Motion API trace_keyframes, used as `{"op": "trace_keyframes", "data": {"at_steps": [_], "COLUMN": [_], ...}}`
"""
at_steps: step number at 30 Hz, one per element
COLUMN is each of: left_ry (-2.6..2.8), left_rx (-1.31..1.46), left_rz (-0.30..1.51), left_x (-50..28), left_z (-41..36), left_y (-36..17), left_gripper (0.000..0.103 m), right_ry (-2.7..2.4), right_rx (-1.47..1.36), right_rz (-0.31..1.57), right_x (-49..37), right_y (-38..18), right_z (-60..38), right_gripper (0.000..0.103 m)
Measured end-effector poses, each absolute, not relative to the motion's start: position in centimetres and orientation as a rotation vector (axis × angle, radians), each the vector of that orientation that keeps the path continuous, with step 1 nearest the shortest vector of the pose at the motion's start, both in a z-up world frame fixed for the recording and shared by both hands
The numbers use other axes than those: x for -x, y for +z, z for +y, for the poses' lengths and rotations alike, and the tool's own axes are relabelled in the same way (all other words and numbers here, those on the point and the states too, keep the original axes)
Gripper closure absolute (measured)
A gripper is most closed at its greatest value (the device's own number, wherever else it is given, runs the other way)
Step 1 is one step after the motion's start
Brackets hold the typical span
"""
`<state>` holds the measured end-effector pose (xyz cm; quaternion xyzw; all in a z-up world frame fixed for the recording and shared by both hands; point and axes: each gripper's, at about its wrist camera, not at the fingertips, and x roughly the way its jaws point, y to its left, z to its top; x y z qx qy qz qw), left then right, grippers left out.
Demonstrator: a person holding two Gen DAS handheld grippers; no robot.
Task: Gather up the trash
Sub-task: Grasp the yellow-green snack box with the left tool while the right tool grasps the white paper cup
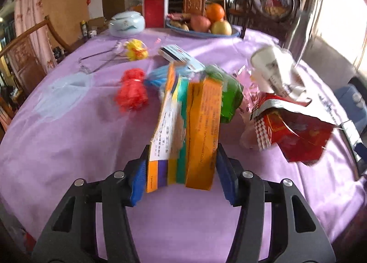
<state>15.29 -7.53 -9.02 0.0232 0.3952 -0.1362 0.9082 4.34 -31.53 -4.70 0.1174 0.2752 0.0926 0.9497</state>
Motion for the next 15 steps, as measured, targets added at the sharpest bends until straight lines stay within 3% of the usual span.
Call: {"op": "trace_keyframes", "data": {"at_steps": [6,13,15], "left_ry": [-0.187,-0.136,-0.143], "left_rx": [0.029,0.054,0.060], "left_rz": [0.762,0.809,0.834], "left_x": [-12.7,-12.7,-13.1], "left_z": [-1.5,1.9,2.1], "left_y": [-7.0,-8.2,-9.1], "left_gripper": [0.049,0.049,0.047], "right_ry": [0.130,0.060,0.048], "right_rx": [-0.273,-0.203,-0.184], "right_rz": [0.624,0.762,0.774], "right_x": [-12.1,-18.7,-19.2], "right_y": [-3.0,-4.9,-5.6], "right_z": [-31.9,-29.2,-28.8], "right_gripper": [0.006,0.006,0.016]}}
